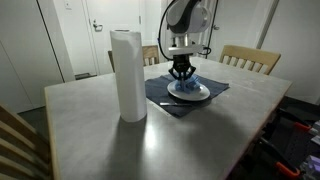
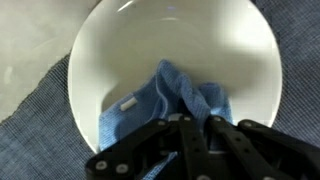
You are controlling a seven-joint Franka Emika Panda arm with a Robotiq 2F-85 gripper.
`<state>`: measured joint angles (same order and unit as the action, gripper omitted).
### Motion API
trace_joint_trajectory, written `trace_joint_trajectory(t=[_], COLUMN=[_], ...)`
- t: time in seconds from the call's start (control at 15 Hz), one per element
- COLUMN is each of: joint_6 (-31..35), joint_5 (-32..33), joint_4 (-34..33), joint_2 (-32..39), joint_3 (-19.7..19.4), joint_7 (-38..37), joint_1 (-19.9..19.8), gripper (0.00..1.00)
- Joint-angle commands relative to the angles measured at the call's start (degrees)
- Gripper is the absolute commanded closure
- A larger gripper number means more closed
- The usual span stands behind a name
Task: Wipe the white plate with the blue towel
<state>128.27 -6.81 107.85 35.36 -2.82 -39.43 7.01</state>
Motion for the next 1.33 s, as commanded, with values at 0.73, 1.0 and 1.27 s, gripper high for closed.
trace_joint_trajectory(t=[0.73, 1.0, 1.27], joint_6=[-5.5, -8.7, -4.1], joint_5=[-20.1, -20.4, -16.0], joint_4=[1.7, 2.4, 3.6], joint_2=[-0.3, -0.4, -0.8], joint_3=[9.0, 7.3, 3.9], joint_7=[31.4, 32.9, 27.4], joint_1=[-10.5, -10.5, -7.4], gripper=[0.98, 0.98, 0.98])
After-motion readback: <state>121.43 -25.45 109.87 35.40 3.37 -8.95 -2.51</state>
